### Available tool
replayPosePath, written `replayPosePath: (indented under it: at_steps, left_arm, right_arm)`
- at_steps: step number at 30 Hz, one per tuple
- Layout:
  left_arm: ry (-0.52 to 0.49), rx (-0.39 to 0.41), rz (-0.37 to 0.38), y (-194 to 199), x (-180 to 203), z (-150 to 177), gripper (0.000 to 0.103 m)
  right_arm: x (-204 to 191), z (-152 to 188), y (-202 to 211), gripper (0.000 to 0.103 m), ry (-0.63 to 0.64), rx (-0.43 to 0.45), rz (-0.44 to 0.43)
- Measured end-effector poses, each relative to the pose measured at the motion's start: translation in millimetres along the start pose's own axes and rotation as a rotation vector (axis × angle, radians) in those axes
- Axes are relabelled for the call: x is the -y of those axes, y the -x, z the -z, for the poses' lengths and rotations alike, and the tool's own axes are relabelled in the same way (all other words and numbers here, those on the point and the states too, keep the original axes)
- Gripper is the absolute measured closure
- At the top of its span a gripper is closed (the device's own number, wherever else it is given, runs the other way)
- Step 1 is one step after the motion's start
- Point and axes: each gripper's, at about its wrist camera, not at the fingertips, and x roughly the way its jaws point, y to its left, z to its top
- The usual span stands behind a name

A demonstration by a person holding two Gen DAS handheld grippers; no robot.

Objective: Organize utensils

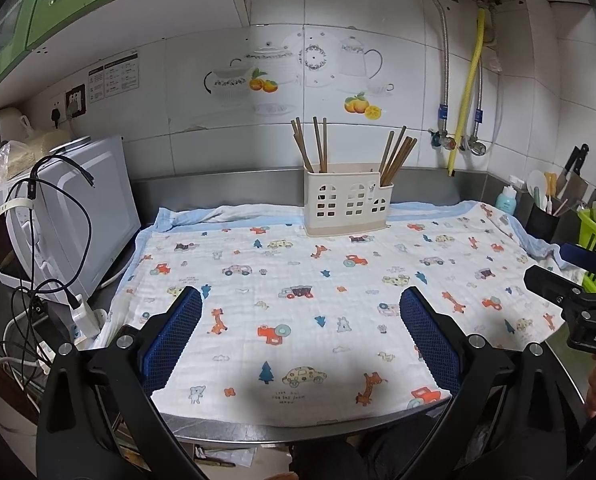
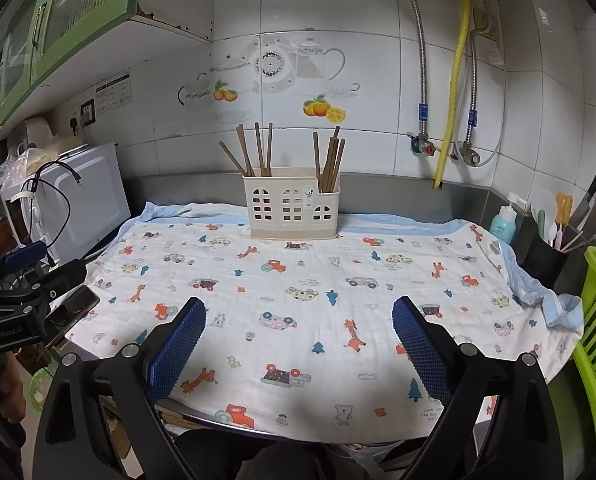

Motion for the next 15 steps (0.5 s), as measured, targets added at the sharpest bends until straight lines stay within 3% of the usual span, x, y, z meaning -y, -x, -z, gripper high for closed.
replayPosePath:
  at_steps: [15]
  left_arm:
    - [-0.001, 0.002, -0.001, 5.8, 1.3, 5.5, 0.005]
  right_arm:
    - [-2.7, 3.6, 1.3, 0.012, 0.006, -0.004, -0.008]
